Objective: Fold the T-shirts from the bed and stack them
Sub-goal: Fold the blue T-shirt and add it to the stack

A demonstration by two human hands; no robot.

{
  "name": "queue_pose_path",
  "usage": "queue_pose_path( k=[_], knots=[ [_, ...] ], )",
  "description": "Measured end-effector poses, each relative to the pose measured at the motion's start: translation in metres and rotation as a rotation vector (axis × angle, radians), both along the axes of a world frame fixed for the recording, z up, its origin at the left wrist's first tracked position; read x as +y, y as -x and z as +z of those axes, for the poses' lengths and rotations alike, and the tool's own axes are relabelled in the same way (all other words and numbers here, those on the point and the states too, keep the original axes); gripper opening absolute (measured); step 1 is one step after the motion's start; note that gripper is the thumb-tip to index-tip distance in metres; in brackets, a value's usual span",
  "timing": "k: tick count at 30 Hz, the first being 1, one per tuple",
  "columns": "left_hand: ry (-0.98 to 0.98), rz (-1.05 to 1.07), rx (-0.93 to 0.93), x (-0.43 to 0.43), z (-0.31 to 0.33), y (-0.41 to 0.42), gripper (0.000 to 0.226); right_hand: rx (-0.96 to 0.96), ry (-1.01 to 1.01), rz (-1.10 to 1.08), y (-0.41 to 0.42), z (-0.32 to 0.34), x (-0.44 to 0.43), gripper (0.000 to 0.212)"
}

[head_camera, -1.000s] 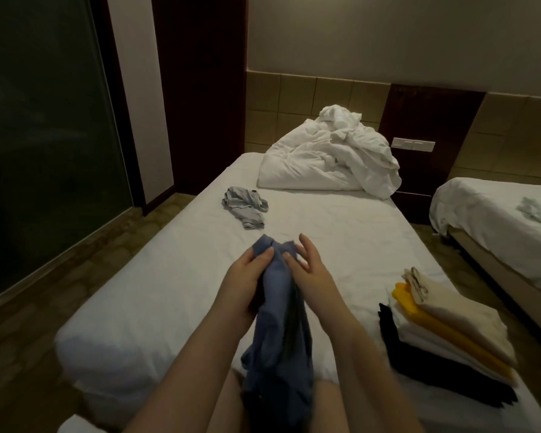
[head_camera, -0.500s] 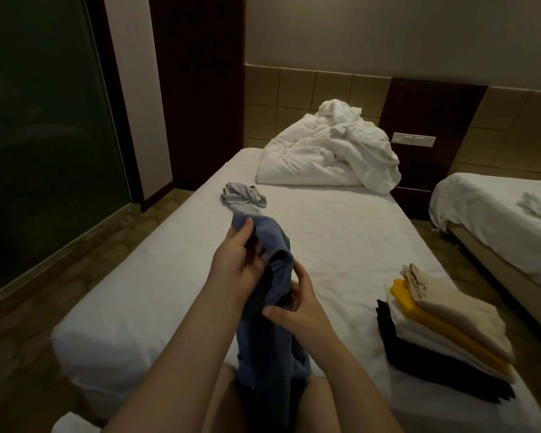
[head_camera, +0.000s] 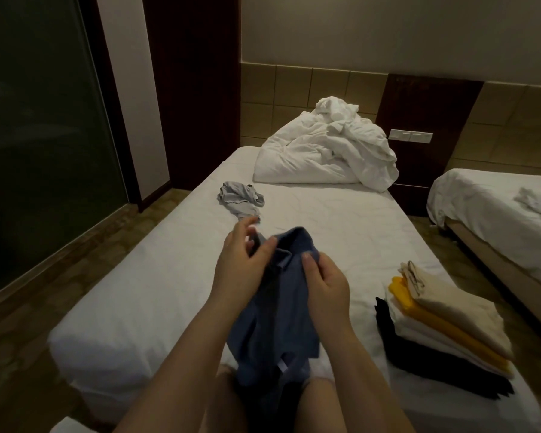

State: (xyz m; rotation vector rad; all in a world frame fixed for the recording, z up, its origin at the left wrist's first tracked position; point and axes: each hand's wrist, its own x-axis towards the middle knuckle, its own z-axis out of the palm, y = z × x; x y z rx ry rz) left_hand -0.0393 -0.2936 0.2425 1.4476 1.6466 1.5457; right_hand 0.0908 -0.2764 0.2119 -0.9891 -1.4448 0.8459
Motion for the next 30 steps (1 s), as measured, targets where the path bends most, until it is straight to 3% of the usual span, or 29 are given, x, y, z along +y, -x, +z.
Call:
queue_pose_path(
  k=[2, 5, 8, 14, 18, 22, 25, 28, 30],
  knots=[
    [-0.053, -0.155, 0.256, -0.004, -0.001, -0.002, 0.05, -0.07, -0.048, 0.012, -0.002, 0.009, 0.002, 0.028],
    [-0.023, -0.396, 0.424, -0.009, 0.0, -0.006, 0.067, -0.129, -0.063, 0.111, -0.005, 0.021, 0.0, 0.014],
    [0.045, -0.464, 0.358, -0.008, 0.002, -0.011, 0.066, -0.127, 0.055, 0.213, -0.013, 0.03, -0.005, 0.011],
    [0.033, -0.466, 0.33, -0.001, 0.008, -0.02, 0.026, 0.004, 0.208, 0.276, -0.033, 0.034, -0.003, 0.016],
    [-0.046, -0.303, 0.274, 0.008, 0.011, -0.018, 0.025, 0.056, 0.357, 0.379, -0.04, 0.017, -0.001, 0.022],
    [-0.125, -0.045, 0.177, 0.014, 0.016, -0.003, 0.019, -0.103, 0.256, 0.244, -0.04, -0.002, 0.003, 0.013],
    [-0.005, -0.115, 0.329, 0.011, 0.017, 0.004, 0.012, -0.141, 0.155, 0.162, -0.04, 0.007, 0.007, 0.018],
    [0.136, -0.345, 0.536, 0.004, 0.018, -0.002, 0.036, -0.283, 0.057, 0.223, -0.034, 0.023, 0.008, 0.019],
    [0.164, -0.432, 0.571, 0.003, 0.019, -0.007, 0.032, -0.357, 0.025, 0.26, -0.031, 0.031, 0.006, 0.022]
  ],
)
